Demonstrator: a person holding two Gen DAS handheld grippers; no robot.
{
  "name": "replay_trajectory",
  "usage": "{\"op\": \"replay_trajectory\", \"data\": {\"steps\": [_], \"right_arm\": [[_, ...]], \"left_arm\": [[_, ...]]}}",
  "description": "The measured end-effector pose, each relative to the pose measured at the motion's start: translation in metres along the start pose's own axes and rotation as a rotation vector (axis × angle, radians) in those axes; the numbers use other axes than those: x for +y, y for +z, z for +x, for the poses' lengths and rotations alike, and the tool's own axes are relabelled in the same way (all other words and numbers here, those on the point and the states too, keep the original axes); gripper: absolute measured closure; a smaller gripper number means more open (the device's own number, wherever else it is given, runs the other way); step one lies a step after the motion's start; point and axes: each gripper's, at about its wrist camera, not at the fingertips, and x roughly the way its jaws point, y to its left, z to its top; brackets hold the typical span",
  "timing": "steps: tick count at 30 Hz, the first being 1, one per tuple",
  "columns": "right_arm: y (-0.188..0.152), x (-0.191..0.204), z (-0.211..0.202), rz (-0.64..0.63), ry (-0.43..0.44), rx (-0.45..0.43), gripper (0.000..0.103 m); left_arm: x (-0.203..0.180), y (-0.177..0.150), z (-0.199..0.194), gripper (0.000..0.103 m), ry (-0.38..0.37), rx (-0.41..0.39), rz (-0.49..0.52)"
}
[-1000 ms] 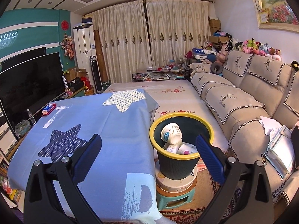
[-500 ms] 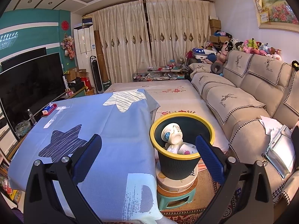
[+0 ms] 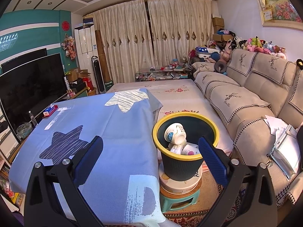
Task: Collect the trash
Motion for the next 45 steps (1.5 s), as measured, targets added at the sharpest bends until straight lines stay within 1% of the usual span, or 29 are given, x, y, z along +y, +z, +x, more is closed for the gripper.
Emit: {"op": "replay_trajectory", "data": {"steps": [14,45], "right_arm": [[-0.0017,0.0009,0.002,0.0,0.003,0.004,0.007],[-0.0002,0.0013,0.0013,0.002,0.004,0.006,0.007]], "left_arm": [[-0.0014,-0.0028,0.0053,0.005,-0.01,0.017,0.004],[-0.0049,-0.0064,0.0094,0.005,-0.026,0.028,0.005]]}}
